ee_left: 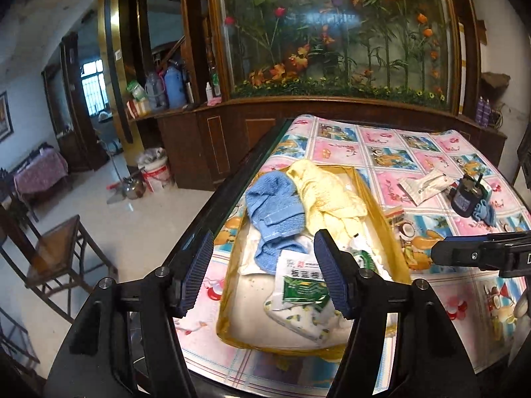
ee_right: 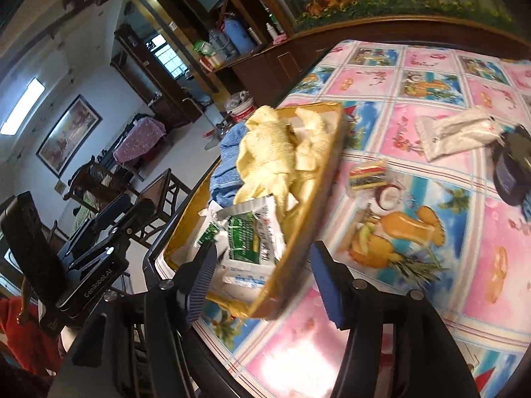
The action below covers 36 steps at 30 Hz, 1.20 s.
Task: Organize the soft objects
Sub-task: 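Carry the white packet and green sachet into the box with both grippers, then move both grippers back to the motor and tissue pack on the tablecloth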
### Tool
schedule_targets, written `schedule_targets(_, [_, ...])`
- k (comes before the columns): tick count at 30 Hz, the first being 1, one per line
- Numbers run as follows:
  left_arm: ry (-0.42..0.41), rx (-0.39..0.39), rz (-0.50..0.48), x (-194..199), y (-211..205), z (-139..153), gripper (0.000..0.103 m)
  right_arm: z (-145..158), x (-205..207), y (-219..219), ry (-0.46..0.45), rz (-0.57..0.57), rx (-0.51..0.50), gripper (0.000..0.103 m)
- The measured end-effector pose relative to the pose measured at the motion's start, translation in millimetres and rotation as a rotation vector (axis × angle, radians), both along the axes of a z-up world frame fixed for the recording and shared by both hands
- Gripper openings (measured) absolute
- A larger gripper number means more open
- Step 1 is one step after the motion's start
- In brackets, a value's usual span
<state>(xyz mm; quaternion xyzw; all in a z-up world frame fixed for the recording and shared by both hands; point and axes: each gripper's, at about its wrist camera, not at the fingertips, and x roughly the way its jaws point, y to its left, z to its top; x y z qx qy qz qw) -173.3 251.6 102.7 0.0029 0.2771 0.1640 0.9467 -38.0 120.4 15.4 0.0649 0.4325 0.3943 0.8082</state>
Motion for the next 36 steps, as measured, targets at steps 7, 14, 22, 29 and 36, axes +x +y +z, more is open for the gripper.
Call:
schedule_targets(7, [0.027, 0.049, -0.044, 0.8, -32.8, 5.1, 0.064, -3.9, 1.1, -48.7, 0.019, -0.085, 0.036, 0.059])
schedule_targets(14, [0.053, 0.047, -0.118, 4.6, -59.7, 6.7, 0.064, -7.9, 1.9, -93.2, 0.019, -0.154, 0.058, 0.060])
schedule_targets(22, [0.133, -0.174, -0.386, 20.4, -97.8, -3.4, 0.064, -6.2, 30.1, -197.4, 0.016, -0.418, 0.050, 0.061])
schedule_targets(29, [0.240, -0.266, -0.498, 56.0, -129.1, -20.5, 0.063, -11.2, 59.1, -254.1, 0.019, -0.561, 0.005, 0.061])
schedule_targets(36, [0.233, -0.139, -0.540, 131.4, -145.2, -1.5, 0.063, -13.2, 99.3, -241.7, -0.033, -0.535, -0.077, 0.061])
